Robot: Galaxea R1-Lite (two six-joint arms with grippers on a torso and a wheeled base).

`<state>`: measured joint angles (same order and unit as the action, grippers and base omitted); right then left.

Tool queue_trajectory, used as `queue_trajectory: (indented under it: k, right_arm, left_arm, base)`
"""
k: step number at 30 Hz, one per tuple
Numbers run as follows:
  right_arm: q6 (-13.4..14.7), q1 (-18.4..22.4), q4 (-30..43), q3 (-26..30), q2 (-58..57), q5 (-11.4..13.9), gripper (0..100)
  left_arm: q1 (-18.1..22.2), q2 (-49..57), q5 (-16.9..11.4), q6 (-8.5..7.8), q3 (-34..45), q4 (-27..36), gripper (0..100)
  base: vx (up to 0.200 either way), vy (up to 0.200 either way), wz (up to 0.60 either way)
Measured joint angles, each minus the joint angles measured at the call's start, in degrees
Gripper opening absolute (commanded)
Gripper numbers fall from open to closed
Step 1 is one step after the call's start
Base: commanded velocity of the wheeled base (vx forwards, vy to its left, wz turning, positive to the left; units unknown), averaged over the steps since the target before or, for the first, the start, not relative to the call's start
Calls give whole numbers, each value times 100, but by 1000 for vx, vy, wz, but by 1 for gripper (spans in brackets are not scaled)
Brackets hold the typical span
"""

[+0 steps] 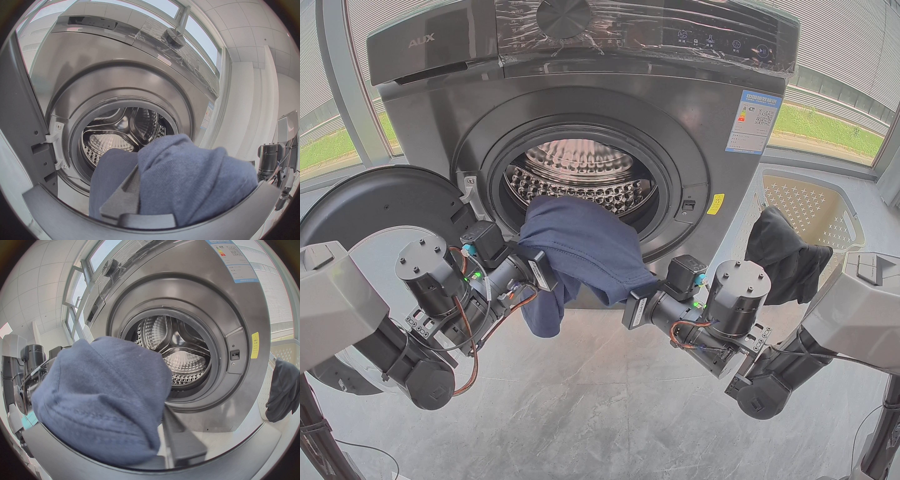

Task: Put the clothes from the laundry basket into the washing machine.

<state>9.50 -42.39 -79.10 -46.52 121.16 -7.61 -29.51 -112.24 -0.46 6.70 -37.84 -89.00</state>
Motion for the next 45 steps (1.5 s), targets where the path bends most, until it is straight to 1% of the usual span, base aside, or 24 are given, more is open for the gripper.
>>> queue_trajectory:
  k: [4, 8, 13, 15, 18, 20, 23, 28, 30, 33, 41, 45]
  right_arm:
    - [-20, -9, -2, 156, -62, 13, 100]
    - [-90, -37, -18, 536, -245, 91, 100]
    - [-182, -122, -76, 1403, -672, 332, 100]
    - [-233, -151, -101, 1773, -879, 427, 100]
    - [-296, -157, -101, 2324, -1242, 575, 100]
    - [-332, -122, -108, 2627, -1498, 663, 100]
    - [-382, 88, -126, 2872, -1753, 725, 100]
    - [-433, 619, -148, 2940, -1954, 756, 100]
    - [-435, 841, -163, 2868, -2003, 756, 100]
    - [-425, 1039, -167, 2767, -2042, 753, 100]
    - [-414, 1128, -167, 2709, -2066, 745, 100]
    - [-413, 1141, -200, 2704, -2039, 745, 100]
  left_arm:
    - [2, 59, 11, 16, 11, -11, 0]
    - [5, 94, 78, 22, 13, -6, 0]
    - [11, 124, 284, 27, 50, -4, 0]
    - [11, 146, 313, 24, 110, -6, 0]
    - [11, 215, 295, 13, 278, -1, 0]
    - [11, 295, 227, -4, 483, 0, 0]
    - [11, 436, 163, -22, 785, -1, 0]
    - [55, 623, 35, -35, 1312, 0, 0]
    - [101, 675, -123, -55, 1506, 2, 0]
    - [190, 714, -333, -74, 1676, 2, 0]
    - [333, 747, -377, -69, 1822, 5, 0]
    - [402, 750, -380, -26, 1853, 2, 0]
  base:
    - [0, 0, 0]
    - [0, 0, 0]
    - [0, 0, 0]
    - [0, 0, 0]
    - [0, 0, 0]
    - [0, 0, 0]
    - [0, 0, 0]
    - [0, 0, 0]
    - [0, 0, 0]
    - [0, 0, 0]
    - [0, 0, 0]
    - [0, 0, 0]
